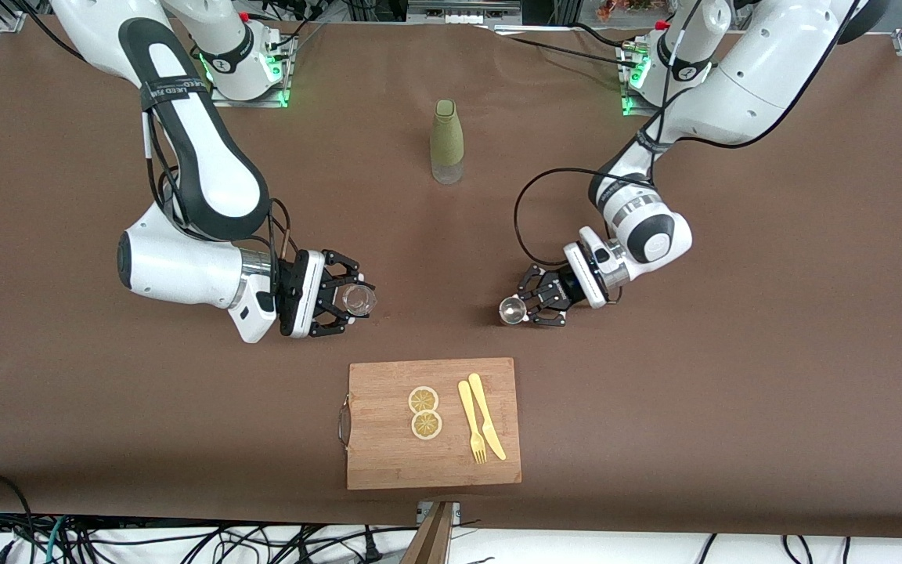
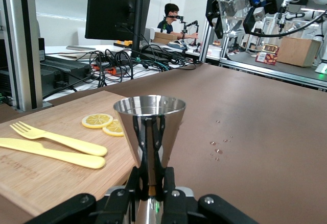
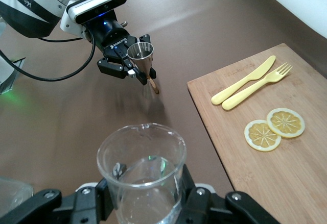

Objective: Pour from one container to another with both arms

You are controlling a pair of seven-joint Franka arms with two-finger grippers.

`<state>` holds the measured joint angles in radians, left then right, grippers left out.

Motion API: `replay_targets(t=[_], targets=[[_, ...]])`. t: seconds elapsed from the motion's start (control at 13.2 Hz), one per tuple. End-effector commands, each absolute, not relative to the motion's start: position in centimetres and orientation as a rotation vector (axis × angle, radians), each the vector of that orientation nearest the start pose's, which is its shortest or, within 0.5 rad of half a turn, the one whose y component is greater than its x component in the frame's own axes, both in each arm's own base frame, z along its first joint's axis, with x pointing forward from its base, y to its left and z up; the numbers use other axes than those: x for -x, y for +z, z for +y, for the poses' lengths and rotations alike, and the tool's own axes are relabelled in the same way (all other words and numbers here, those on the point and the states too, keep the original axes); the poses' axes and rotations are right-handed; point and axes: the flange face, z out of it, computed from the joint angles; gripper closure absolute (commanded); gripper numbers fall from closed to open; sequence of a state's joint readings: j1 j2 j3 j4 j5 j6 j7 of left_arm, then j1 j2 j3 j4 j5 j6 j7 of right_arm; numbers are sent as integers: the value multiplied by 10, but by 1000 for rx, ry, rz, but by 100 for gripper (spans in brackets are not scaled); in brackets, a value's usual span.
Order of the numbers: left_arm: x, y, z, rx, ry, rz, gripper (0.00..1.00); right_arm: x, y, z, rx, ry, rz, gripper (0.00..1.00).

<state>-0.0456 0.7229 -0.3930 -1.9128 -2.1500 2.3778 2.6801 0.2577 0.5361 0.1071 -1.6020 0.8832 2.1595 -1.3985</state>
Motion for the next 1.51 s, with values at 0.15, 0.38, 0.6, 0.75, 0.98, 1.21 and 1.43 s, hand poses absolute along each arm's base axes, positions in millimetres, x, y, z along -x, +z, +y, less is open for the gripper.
replay_targets(t=[0.15, 0.38, 0.6, 0.75, 0.98, 1.21, 1.43], targets=[[-548, 123, -307, -1826, 1365, -931, 100, -643, 321, 320, 1948, -494, -1451, 64], [-530, 123, -338, -1833, 1412, -956, 100, -651, 315, 338, 1927, -490, -1523, 64], [-514, 122, -368, -1866, 1490, -995, 100, -640, 319, 361, 1884, -478, -1578, 64], [-509, 115, -372, -1876, 1503, -1036, 100, -634, 320, 372, 1871, -459, -1645, 64], [-506, 110, -374, -1883, 1508, -1050, 100, -632, 318, 374, 1869, -443, -1693, 64], [-503, 108, -377, -1885, 1506, -1063, 100, -630, 315, 374, 1872, -419, -1765, 64], [-501, 108, -381, -1896, 1512, -1057, 100, -623, 310, 386, 1865, -387, -1847, 64]])
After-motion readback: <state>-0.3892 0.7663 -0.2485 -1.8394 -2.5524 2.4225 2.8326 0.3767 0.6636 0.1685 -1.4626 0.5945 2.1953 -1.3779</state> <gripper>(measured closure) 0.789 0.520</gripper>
